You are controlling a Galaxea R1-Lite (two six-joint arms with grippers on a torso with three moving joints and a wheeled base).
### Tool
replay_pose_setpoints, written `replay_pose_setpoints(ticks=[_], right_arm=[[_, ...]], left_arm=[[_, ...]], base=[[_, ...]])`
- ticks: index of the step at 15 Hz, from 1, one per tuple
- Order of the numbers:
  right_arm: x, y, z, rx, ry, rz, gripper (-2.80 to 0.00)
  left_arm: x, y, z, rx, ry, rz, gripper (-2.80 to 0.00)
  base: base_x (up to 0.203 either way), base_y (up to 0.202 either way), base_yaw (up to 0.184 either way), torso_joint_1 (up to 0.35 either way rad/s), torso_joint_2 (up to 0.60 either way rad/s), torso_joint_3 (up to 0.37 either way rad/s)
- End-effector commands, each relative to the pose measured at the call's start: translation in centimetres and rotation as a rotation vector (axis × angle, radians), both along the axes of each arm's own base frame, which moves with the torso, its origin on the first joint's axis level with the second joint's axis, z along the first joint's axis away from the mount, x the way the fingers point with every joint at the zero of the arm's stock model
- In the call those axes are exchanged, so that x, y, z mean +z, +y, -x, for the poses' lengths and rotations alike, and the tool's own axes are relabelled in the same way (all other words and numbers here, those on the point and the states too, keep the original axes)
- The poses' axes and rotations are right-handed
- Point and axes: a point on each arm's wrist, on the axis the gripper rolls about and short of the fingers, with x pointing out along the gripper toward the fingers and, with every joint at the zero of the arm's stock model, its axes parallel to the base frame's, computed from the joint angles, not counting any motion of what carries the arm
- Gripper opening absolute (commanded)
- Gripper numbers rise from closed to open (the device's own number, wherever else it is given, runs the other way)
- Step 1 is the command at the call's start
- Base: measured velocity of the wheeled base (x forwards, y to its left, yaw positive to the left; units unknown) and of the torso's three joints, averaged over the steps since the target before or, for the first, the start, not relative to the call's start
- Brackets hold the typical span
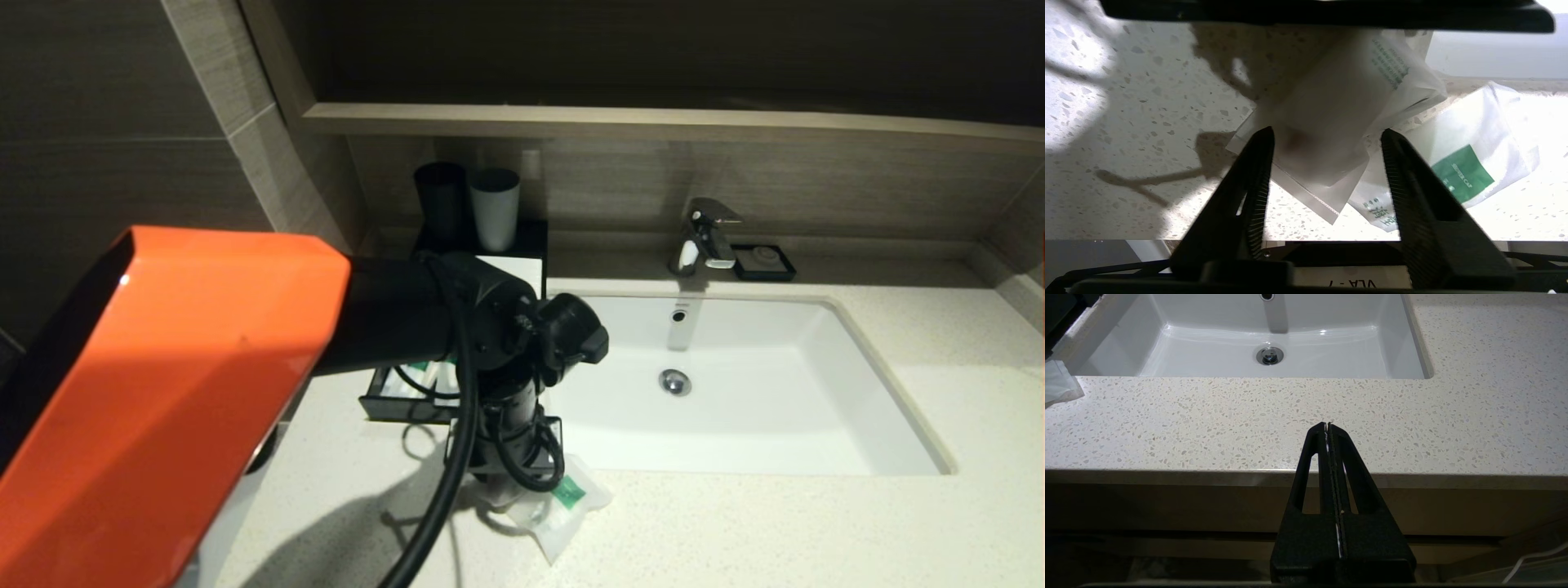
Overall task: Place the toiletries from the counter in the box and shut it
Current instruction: Pick up the bathroom toiletry
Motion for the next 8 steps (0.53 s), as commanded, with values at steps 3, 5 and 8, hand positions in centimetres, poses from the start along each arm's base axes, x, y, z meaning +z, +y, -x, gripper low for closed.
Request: replay_pose_setpoints(ticks=[3,5,8], right_arm=[[0.0,0.0,-0.01,0.0,0.0,0.0,-2.8],[-0.01,0.0,-0.01,0.0,0.001,0.0,-2.8],[-0.01,0.0,0.0,0.0,0.001,0.0,-2.8]], left_arm=[[0.0,0.22,0.15,0.009,0.004,-0.019,-2.8],[0.32,0.43,0.35,0.009,0.002,-0.017,-2.8],[0.83,1.06,0.95,0.024,0.008,-0.017,-2.8]], base=[[0.0,0.0,0.0,0.0,0.0,0.0],[0.0,0.0,0.0,0.0,0.0,0.0],[0.0,0.0,0.0,0.0,0.0,0.0]])
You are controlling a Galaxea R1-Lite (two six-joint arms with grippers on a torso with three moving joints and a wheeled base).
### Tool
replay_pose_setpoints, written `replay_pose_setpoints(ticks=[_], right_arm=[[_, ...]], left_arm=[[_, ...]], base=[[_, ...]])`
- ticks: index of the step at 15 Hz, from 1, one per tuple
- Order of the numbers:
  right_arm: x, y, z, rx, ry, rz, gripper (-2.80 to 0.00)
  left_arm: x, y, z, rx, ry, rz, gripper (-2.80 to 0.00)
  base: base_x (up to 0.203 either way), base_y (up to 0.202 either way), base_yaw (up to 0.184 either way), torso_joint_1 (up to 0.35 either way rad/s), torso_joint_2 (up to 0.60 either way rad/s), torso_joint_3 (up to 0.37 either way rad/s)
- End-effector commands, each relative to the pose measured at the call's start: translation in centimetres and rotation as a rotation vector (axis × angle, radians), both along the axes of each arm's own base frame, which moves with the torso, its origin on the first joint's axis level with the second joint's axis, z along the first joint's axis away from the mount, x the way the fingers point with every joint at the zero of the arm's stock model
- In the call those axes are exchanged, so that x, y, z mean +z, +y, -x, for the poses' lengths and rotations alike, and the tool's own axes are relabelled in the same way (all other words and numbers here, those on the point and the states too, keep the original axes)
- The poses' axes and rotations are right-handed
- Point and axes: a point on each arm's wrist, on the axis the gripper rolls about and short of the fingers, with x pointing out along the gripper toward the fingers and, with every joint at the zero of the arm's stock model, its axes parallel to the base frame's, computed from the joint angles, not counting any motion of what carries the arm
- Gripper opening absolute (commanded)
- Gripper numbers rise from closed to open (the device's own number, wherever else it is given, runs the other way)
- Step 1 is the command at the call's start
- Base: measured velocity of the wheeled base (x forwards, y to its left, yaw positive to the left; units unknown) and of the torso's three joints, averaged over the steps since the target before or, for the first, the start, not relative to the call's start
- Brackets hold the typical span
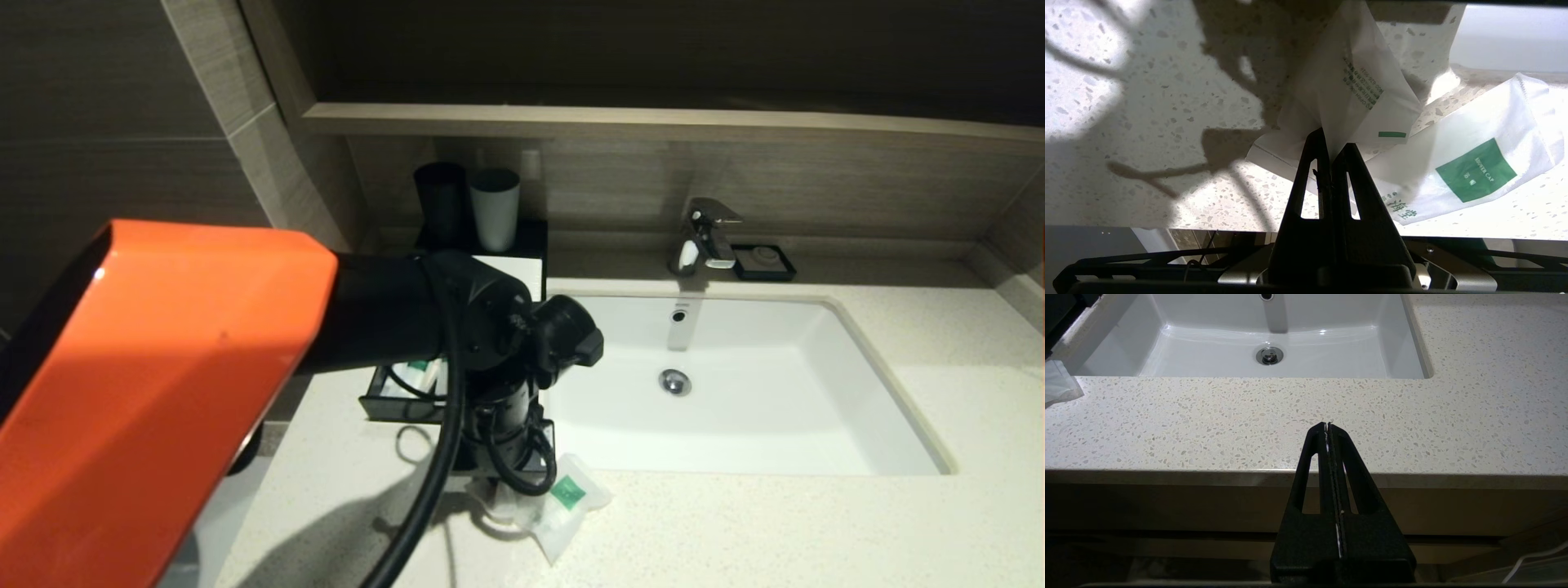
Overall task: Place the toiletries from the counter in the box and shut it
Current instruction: Pick up the bathroom toiletry
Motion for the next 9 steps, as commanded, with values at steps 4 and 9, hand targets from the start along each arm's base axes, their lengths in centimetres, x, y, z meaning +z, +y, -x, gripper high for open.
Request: replay_pose_setpoints(ticks=[4,9], right_arm=[[0.0,0.0,0.0,0.0,0.001,0.0,-2.8],[0.0,0.0,0.0,0.0,0.001,0.0,-2.8]], left_arm=[[2.2,1.7,1.6,0.011,-0.005,0.01,-2.8],[5.0,3.3,3.1,0.033,-0.051,0.039,-2.8]], base=[[0.0,0.0,0.0,0.0,0.0,0.0],[0.0,0.0,0.0,0.0,0.0,0.0]])
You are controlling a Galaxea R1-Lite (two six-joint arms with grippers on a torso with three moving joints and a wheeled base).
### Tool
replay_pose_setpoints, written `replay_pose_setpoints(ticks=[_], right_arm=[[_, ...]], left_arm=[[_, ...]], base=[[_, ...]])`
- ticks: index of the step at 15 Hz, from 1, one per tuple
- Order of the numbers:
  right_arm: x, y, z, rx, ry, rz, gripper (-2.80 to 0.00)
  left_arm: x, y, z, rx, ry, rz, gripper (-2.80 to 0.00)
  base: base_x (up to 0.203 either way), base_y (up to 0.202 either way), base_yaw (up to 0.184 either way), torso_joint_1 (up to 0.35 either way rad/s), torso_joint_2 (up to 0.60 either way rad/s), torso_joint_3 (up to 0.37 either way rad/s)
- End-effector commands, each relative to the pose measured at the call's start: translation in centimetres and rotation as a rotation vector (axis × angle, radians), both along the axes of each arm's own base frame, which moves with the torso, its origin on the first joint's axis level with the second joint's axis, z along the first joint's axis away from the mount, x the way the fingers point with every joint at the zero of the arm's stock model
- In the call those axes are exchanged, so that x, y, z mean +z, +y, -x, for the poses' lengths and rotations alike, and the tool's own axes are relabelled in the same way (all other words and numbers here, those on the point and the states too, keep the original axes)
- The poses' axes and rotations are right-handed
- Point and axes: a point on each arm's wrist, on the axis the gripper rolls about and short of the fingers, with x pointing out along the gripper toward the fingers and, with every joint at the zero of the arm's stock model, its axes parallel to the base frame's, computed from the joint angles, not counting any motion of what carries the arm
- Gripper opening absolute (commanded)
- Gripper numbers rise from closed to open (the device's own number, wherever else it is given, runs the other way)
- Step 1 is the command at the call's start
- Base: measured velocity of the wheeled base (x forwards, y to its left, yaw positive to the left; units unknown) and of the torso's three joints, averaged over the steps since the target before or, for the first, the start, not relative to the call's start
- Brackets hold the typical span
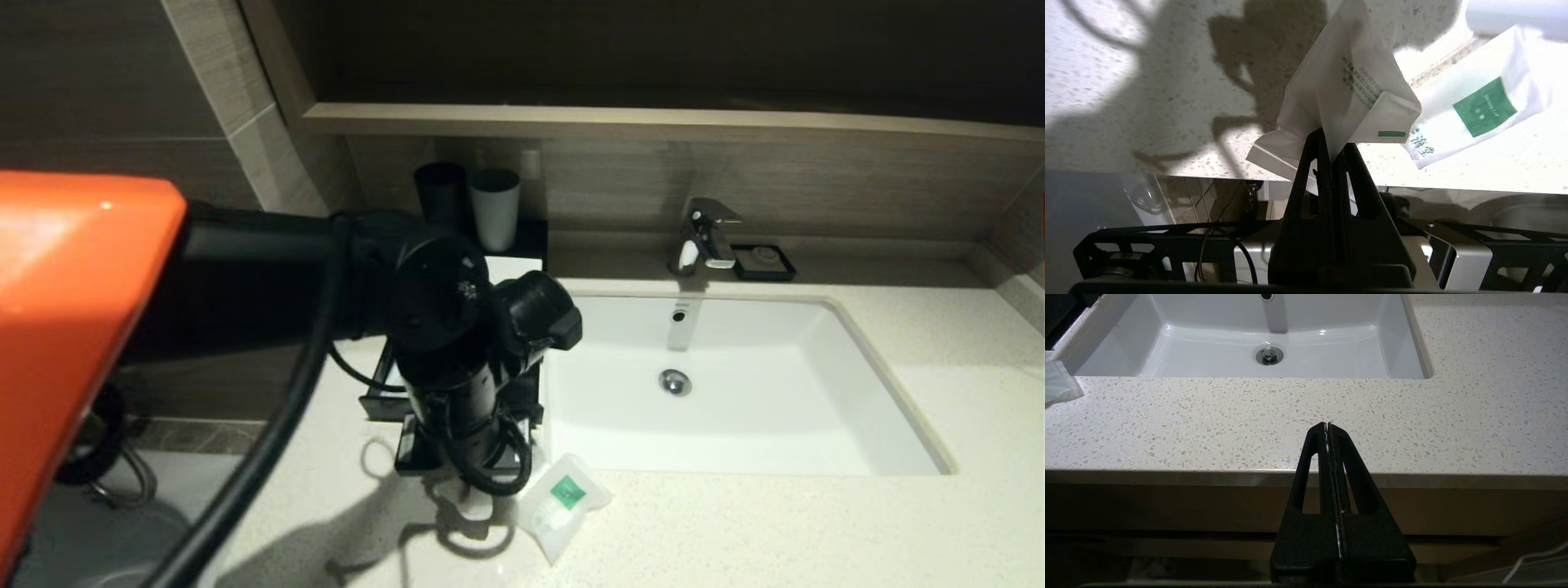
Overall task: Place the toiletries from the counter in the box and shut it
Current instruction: Pick up the bathroom toiletry, then place the bathroom toiletry into the drawer
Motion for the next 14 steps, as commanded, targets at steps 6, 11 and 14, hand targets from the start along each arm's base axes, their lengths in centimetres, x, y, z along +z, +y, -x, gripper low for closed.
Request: replay_pose_setpoints(ticks=[6,11,14], right_arm=[[0.0,0.0,0.0,0.0,0.001,0.0,-2.8],[0.0,0.0,0.0,0.0,0.0,0.0,-2.8],[0.0,0.0,0.0,0.0,0.001,0.0,-2.8]], left_arm=[[3.7,1.4,-0.2,0.024,-0.174,0.04,-2.8],[4.0,2.2,-2.8,0.028,-0.225,0.046,-2.8],[3.1,2.2,-3.9,0.042,-0.215,0.03,-2.8]], base=[[0.0,0.0,0.0,0.0,0.0,0.0],[0.0,0.0,0.0,0.0,0.0,0.0],[0.0,0.0,0.0,0.0,0.0,0.0]])
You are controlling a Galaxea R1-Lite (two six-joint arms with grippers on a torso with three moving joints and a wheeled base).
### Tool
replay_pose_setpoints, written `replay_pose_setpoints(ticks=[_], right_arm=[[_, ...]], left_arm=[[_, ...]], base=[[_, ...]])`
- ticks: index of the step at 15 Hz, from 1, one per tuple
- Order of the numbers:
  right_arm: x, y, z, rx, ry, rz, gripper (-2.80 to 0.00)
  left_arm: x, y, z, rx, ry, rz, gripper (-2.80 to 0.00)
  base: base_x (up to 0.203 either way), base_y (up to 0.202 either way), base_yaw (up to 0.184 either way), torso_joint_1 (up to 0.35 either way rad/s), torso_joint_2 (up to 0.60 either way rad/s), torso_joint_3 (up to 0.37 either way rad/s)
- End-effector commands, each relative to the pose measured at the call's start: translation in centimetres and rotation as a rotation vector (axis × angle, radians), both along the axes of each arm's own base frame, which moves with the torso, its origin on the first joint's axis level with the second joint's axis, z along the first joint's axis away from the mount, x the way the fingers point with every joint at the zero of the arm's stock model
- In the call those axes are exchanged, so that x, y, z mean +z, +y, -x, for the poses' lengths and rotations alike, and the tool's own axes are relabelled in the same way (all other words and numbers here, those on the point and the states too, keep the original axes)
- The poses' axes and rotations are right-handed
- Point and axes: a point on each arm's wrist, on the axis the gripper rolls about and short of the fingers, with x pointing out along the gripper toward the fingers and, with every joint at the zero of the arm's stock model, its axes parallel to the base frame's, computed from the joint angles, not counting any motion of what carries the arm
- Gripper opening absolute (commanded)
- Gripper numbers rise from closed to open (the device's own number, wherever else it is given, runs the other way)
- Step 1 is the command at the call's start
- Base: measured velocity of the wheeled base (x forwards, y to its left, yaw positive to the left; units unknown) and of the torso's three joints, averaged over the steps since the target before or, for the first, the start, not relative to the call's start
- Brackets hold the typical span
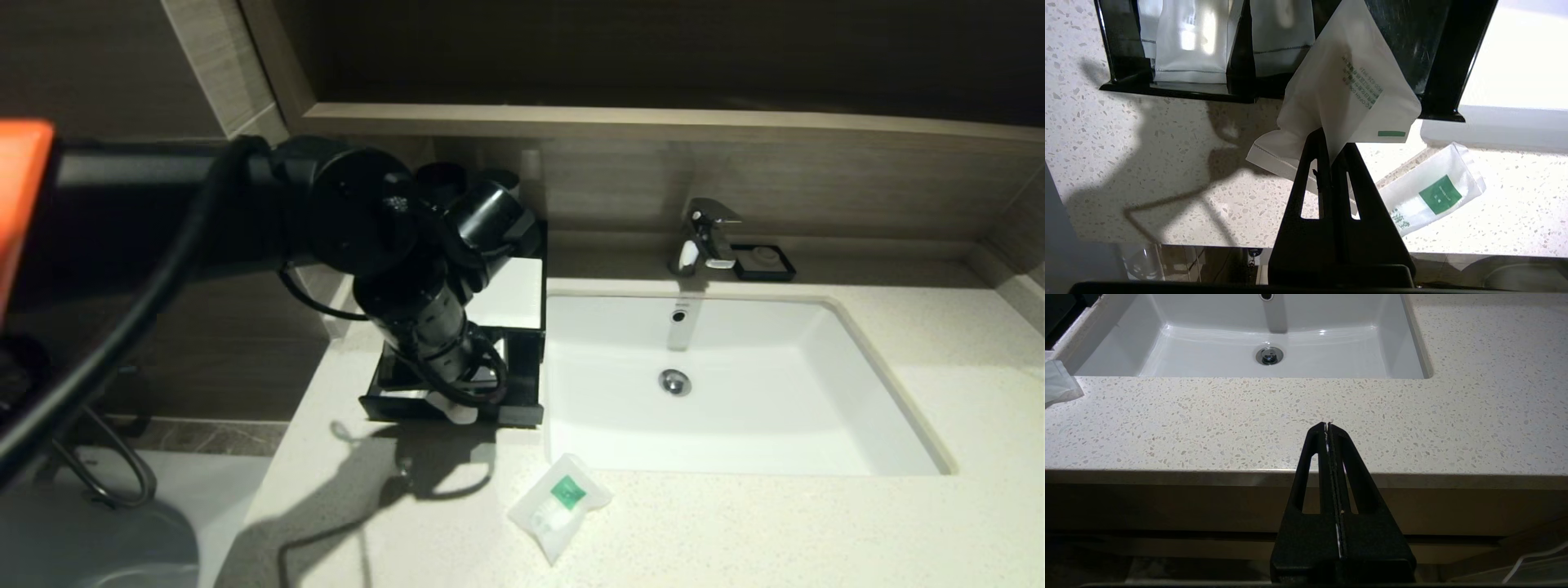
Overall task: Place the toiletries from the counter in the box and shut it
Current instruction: Place the bathroom toiletry into the drawer
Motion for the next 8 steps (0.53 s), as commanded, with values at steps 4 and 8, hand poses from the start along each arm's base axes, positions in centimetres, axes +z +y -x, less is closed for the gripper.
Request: replay_pose_setpoints(ticks=[4,8], right_arm=[[0.0,0.0,0.0,0.0,-0.001,0.0,-2.8],[0.0,0.0,0.0,0.0,0.001,0.0,-2.8]], left_arm=[[-1.2,-0.3,-1.5,0.025,0.009,-0.007,-2.8],[-1.6,-0.2,-2.1,0.033,0.004,-0.005,-2.8]], base=[[0.0,0.0,0.0,0.0,0.0,0.0],[0.0,0.0,0.0,0.0,0.0,0.0]])
